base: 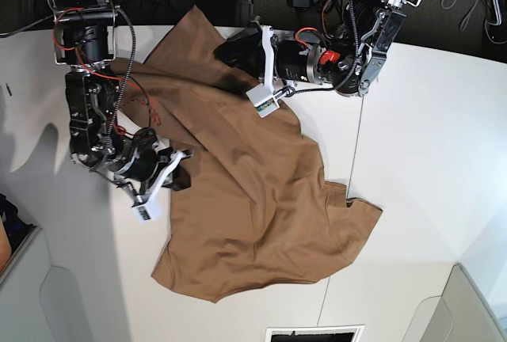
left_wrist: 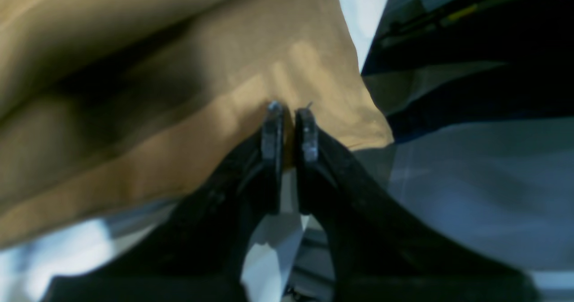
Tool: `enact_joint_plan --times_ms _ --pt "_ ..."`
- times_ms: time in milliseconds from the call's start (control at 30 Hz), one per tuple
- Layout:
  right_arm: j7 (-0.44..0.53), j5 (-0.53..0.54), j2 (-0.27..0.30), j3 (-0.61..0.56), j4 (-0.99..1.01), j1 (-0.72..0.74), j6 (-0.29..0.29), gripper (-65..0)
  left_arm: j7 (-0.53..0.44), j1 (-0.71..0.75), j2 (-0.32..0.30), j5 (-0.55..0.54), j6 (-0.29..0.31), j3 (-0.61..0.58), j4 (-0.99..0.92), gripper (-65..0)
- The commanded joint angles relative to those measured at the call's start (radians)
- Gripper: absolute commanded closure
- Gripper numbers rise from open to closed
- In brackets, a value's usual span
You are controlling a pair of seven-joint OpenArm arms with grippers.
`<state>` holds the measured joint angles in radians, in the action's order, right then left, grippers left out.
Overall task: Layout the t-shirt on the table in an organized manner, then fold the t-shirt properly
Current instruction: 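Regrasp the shirt with both grippers and pull them apart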
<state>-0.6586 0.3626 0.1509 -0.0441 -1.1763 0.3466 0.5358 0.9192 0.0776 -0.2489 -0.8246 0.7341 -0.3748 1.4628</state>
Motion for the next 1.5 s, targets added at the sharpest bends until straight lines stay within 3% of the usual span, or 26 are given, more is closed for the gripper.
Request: enact_joint_plan --times_ms 0,133,367,467,633,767,1067,1233,1467 --pt "0.021 -0.013 0.006 -0.018 -0.003 0.027 0.011 0.0 0.042 0.006 -0.040 0.045 -0.036 0.008 -0.007 -7.2" --pt "0.064 -0.103 0.044 -0.082 0.007 0.029 -0.002 0.0 0.042 0.003 -0.121 0.045 -0.036 0.009 -0.007 -7.2" --pt "0.078 -0.086 0.121 -0.084 0.007 0.043 -0.016 0.0 0.023 -0.005 -0.280 0.048 -0.036 0.009 -0.007 -7.2" --pt "0.046 -0.042 0.134 -0.084 0.006 0.043 -0.016 0.0 0.014 -0.044 -0.317 0.077 -0.036 0.009 -0.007 -7.2" --pt "-0.051 0.073 0.134 -0.084 0.004 0.030 -0.016 0.0 -0.003 -0.123 -0.317 0.142 -0.036 0.008 -0.007 -7.2" --pt "-0.075 0.122 0.134 -0.084 -0.050 -0.019 -0.016 0.0 -0.006 -0.167 -0.317 0.227 -0.036 0.008 -0.025 -7.2" --pt "-0.120 0.211 0.134 -0.084 -0.292 -0.200 0.008 0.0 -0.092 -0.329 -0.317 0.348 -0.036 0.008 -0.327 -7.2" --pt "-0.093 0.201 0.133 -0.076 -0.418 -0.241 0.004 0.0 -0.142 -0.451 -0.317 0.436 -0.065 0.008 -0.489 -7.2" --pt "-0.048 0.062 0.080 0.050 -0.441 -0.154 -0.097 0.0 -0.119 -0.570 -0.326 0.471 -0.192 0.008 -0.546 -7.2"
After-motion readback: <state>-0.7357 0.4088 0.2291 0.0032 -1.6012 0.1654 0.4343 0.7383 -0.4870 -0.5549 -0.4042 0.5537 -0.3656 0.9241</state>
